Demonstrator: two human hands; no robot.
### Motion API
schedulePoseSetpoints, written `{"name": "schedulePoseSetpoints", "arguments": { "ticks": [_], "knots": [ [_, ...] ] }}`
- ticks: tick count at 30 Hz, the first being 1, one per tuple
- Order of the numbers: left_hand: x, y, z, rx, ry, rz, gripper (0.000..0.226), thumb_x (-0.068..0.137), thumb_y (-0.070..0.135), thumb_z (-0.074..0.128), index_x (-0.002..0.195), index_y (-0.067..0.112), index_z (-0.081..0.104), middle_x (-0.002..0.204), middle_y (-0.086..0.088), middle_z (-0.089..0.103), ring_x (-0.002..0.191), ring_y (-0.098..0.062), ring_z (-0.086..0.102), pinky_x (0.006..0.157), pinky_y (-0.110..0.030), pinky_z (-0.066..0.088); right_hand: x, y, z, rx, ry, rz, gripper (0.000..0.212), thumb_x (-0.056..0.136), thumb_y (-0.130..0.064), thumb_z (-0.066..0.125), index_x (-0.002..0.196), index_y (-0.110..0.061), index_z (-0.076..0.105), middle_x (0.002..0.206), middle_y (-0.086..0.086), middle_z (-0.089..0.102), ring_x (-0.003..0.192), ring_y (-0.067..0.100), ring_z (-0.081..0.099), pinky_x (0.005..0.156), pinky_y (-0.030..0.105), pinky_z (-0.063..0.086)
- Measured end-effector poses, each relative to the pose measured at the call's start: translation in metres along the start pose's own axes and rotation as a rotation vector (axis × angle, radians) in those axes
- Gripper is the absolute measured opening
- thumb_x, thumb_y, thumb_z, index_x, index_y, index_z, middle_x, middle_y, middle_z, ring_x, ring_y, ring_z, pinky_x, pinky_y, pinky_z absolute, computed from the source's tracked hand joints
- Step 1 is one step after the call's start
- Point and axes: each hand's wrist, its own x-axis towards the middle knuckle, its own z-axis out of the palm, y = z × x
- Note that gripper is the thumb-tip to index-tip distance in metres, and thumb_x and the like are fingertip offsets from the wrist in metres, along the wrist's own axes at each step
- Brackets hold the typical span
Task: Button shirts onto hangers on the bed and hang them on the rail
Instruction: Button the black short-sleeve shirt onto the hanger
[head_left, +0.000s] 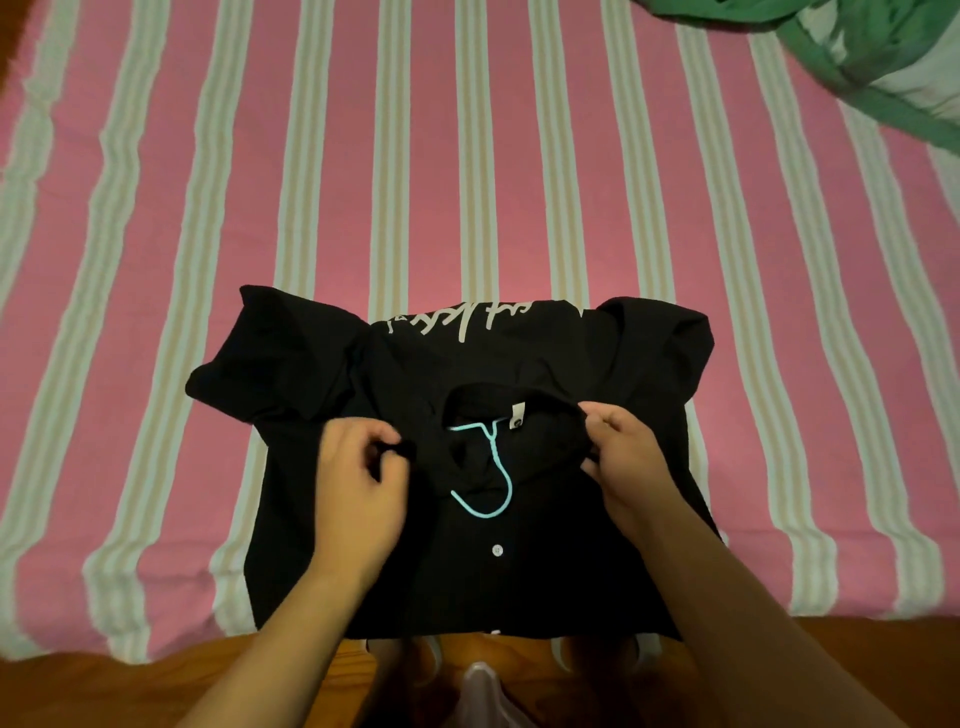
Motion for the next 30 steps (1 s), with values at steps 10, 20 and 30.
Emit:
{"name": "schedulePoseSetpoints", "arguments": {
  "ticks": [10,20,30],
  "knots": [
    [-0.033,-0.01,0.046,0.822,-0.516,0.526,0.012,0.083,0.029,0.073,0.095,0.027,0.07,0.091,0.003,0.065,0.096,-0.024,0.061,0.096,-0.044,0.044,-0.002,0.013,-0.026,0.231,-0.245,0.142,0.059,0.092,0.017,0.046,0.136,-0.021,0.052,0.118,0.008,0.073,0.113,0.026,0.069,0.098,0.044,0.052],
    [-0.009,0.079,-0.007,0.242,-0.331,0.491,0.026,0.098,0.027,0.054,0.12,0.025,0.07,0.095,0.013,0.052,0.09,-0.01,0.05,0.08,-0.031,0.047,-0.045,-0.02,-0.025,-0.891,-0.013,-0.89,0.073,0.089,-0.015,0.073,0.152,-0.03,0.041,0.152,-0.004,0.034,0.143,0.014,0.029,0.115,0.028,0.025],
    [0.001,0.205,-0.139,-0.108,-0.467,0.402,0.047,0.096,0.042,0.065,0.14,0.046,0.052,0.13,0.027,0.055,0.126,0.005,0.051,0.101,-0.01,0.037,-0.19,-0.173,-0.018,-0.844,-0.13,-0.99,0.027,0.105,-0.035,0.044,0.108,-0.02,0.066,0.104,-0.002,0.067,0.1,0.016,0.06,0.093,0.043,0.048]
  ]
}}
